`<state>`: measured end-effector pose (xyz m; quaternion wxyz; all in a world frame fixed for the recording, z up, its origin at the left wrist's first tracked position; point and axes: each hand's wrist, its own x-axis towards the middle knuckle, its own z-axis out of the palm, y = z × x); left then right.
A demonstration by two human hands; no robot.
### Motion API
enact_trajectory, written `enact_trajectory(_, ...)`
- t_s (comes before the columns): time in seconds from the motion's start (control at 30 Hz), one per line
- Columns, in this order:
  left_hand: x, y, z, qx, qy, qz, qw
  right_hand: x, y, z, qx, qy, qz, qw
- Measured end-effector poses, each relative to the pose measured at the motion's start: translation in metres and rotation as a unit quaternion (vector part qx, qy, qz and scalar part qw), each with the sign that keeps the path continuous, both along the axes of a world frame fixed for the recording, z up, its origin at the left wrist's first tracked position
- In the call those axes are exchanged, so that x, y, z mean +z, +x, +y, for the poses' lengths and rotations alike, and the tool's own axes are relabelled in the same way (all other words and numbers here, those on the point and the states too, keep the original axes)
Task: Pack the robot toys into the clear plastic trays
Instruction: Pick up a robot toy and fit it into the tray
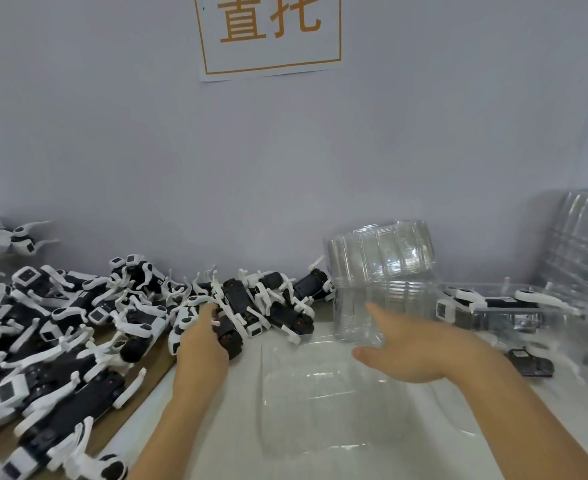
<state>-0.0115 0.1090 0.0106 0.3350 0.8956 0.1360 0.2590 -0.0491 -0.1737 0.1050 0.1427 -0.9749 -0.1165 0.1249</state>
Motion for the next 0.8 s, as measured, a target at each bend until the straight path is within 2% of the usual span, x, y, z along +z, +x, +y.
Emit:
enact_trajectory(0.07, 0.015, -0.004, 0.003, 0.024, -0.072, -0.009, 0.997, -0.002, 0.001, 0.002, 0.012, 0.032, -0.033, 0.999)
enact_trajectory(0.17, 0.043, -0.010, 0.007, 0.048, -0.099, -0.002, 0.994, -0.001, 0.003, 0.008, 0.034, 0.177, -0.103, 0.978)
enact_trajectory(0.23, 0.062, -0.015, 0.008, 0.051, -0.082, -0.020, 0.995, -0.001, 0.005, 0.013, 0.039, 0.260, -0.138, 0.955)
enact_trajectory(0.37, 0.099, -0.032, -0.008, 0.019, -0.042, -0.086, 0.995, -0.005, 0.005, 0.024, 0.052, 0.316, -0.171, 0.932)
enact_trajectory(0.43, 0.112, -0.041, -0.023, -0.020, 0.015, -0.122, 0.992, -0.006, 0.005, 0.027, 0.055, 0.333, -0.171, 0.925)
enact_trajectory(0.5, 0.121, -0.051, -0.040, -0.088, 0.059, -0.160, 0.981, -0.005, 0.003, 0.032, 0.043, 0.384, -0.130, 0.913)
enact_trajectory(0.57, 0.128, -0.061, -0.062, -0.188, 0.088, -0.203, 0.957, -0.002, 0.000, 0.039, -0.020, 0.504, -0.023, 0.863)
enact_trajectory(0.67, 0.125, -0.071, -0.098, -0.320, 0.142, -0.229, 0.908, 0.005, 0.000, 0.036, -0.083, 0.659, 0.117, 0.738)
enact_trajectory(0.73, 0.115, -0.072, -0.121, -0.384, 0.180, -0.212, 0.881, 0.006, 0.003, 0.026, -0.069, 0.698, 0.140, 0.699)
enact_trajectory(0.8, 0.105, -0.073, -0.137, -0.423, 0.162, -0.191, 0.871, 0.007, 0.006, 0.015, -0.050, 0.720, 0.131, 0.680)
